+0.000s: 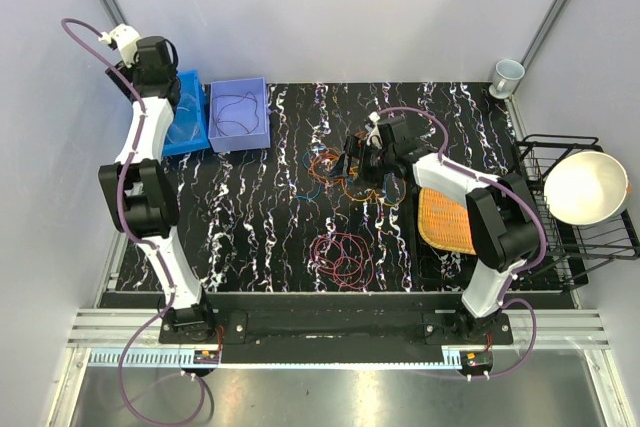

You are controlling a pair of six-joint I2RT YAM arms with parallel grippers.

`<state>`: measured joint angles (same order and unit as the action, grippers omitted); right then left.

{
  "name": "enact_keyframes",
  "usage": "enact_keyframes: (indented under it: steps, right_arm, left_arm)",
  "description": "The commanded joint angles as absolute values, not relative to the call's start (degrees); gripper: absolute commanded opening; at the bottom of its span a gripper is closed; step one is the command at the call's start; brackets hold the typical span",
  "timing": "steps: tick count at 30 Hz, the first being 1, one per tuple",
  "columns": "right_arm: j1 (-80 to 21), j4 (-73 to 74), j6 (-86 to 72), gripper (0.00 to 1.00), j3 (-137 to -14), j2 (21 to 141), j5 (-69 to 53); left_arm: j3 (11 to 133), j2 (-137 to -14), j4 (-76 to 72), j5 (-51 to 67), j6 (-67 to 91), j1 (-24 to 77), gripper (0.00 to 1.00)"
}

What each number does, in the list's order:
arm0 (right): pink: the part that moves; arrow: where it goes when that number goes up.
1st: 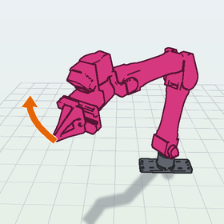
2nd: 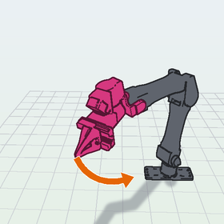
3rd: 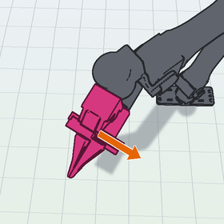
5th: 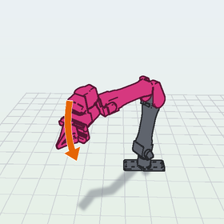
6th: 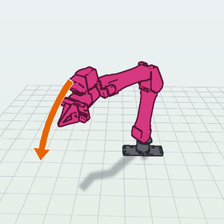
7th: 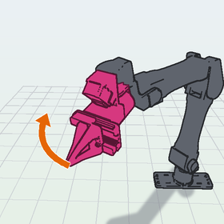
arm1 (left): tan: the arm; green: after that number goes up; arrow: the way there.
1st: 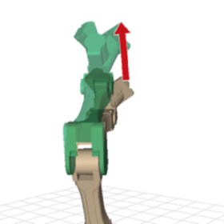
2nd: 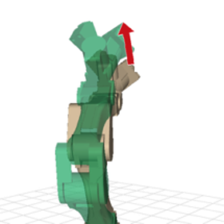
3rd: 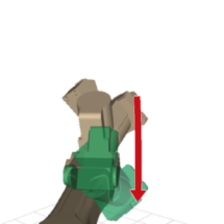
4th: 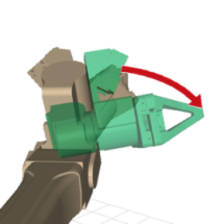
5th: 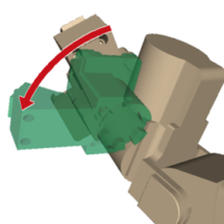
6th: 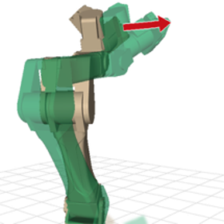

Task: Untangle the cables

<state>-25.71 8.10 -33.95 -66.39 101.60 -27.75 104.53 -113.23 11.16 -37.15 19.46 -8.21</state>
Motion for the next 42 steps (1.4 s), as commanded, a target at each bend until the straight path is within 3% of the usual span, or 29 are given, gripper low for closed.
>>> enact_keyframes:
  steps: [1,9,12,16,23,26,28,31,36,42]
  right_arm:
    - [-25.49,6.15,-34.01,1.0,-67.24,102.13,-28.74]
    - [-25.58,6.15,-34.1,1.0,-67.24,101.43,-28.74]
    - [-25.49,6.24,-34.01,1.0,-66.97,100.55,-28.65]
    - [-25.49,6.24,-34.1,1.0,-66.62,99.84,-28.74]
    - [-25.49,5.89,-34.37,1.0,-66.97,100.2,-29.09]
    - [-25.49,5.89,-34.37,1.0,-67.15,100.11,-28.92]
    - [-25.49,5.8,-34.54,1.0,-67.24,100.11,-29.44]
    - [-25.49,5.36,-35.24,1.0,-67.32,100.2,-30.49]
    - [-25.49,5.1,-35.86,1.0,-67.24,100.02,-32.17]
    - [-25.49,5.97,-35.42,1.0,-67.59,99.4,-32.08]
  left_arm:
    - [107.67,-113.12,10.37,-36.65,20.65,-8.09,0.95]
    - [103.19,-108.21,5.73,-40.95,14.43,-1.52,0.99]
    - [97.58,-104.69,-7.25,-50.95,2.67,3.67,0.99]
    - [87.65,-99.94,-31.21,-47.39,-16.55,5.53,0.99]
    - [85.26,-91.34,-36.74,-54.39,-26.27,8.26,0.99]
    - [77.89,-87.29,-50.4,-57.91,-37.76,9.32,0.99]
    - [73.59,-87.01,-67.53,-59.67,-51.58,8.62,0.99]
    - [73.56,-88.68,-76.1,-61.34,-62.46,5.98,0.99]
    - [74.09,-83.24,-46.67,-61.1,-41.34,-3.14,0.99]
    - [74.8,-84.9,-43.76,-58.62,-39.46,-4.04,0.99]
